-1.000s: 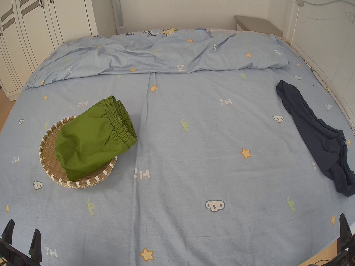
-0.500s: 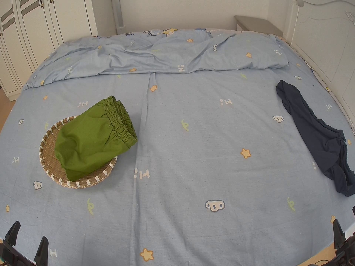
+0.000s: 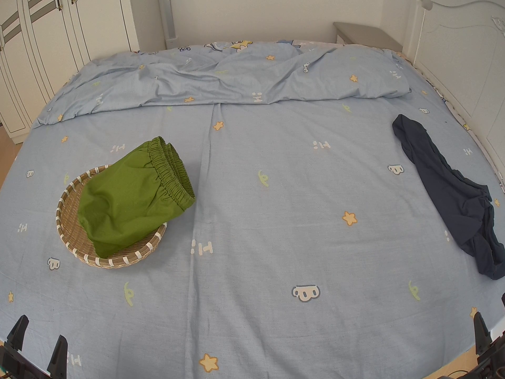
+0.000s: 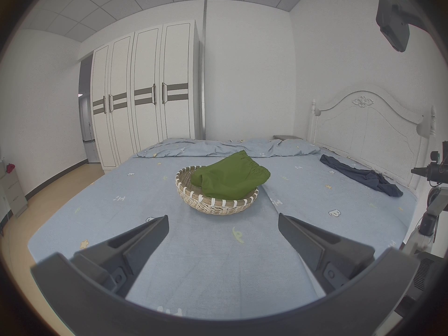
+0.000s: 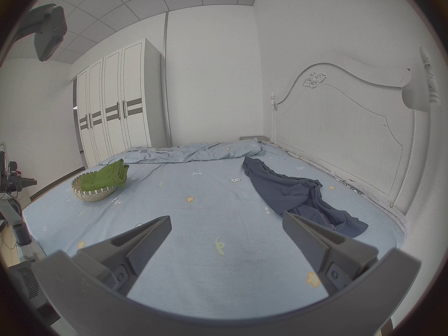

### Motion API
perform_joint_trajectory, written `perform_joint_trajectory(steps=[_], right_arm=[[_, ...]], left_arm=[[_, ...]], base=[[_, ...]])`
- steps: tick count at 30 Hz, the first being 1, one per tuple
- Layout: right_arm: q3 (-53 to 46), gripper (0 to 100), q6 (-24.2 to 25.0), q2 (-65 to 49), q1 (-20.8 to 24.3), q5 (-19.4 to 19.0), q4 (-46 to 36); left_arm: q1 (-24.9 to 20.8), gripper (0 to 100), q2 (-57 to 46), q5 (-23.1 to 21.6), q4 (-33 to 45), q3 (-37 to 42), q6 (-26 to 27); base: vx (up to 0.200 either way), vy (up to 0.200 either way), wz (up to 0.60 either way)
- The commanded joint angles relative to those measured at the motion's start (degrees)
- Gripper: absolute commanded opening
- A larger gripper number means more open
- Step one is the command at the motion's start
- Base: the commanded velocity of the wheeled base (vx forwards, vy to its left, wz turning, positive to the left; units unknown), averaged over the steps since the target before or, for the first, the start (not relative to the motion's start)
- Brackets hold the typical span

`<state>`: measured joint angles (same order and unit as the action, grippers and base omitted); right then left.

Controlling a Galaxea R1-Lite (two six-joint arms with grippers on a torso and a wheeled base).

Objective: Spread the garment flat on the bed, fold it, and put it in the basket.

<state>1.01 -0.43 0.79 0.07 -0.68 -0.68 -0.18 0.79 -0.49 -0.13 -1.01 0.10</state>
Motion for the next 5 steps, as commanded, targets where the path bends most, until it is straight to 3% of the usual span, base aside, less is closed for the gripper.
perform_joint_trajectory(steps=[1, 5], right_arm=[[-0.84, 100, -0.01, -0.79, 0.01, -0.02, -0.02], [-0.84, 100, 0.16, -0.79, 0.01, 0.16, -0.02]], left_arm=[[0.01, 100, -0.62, -0.04, -0.04, 1.01, -0.01], [0.01, 100, -0.62, -0.04, -0.04, 1.01, -0.01]], base=[[0.000, 0.000, 0.00], [0.000, 0.000, 0.00]])
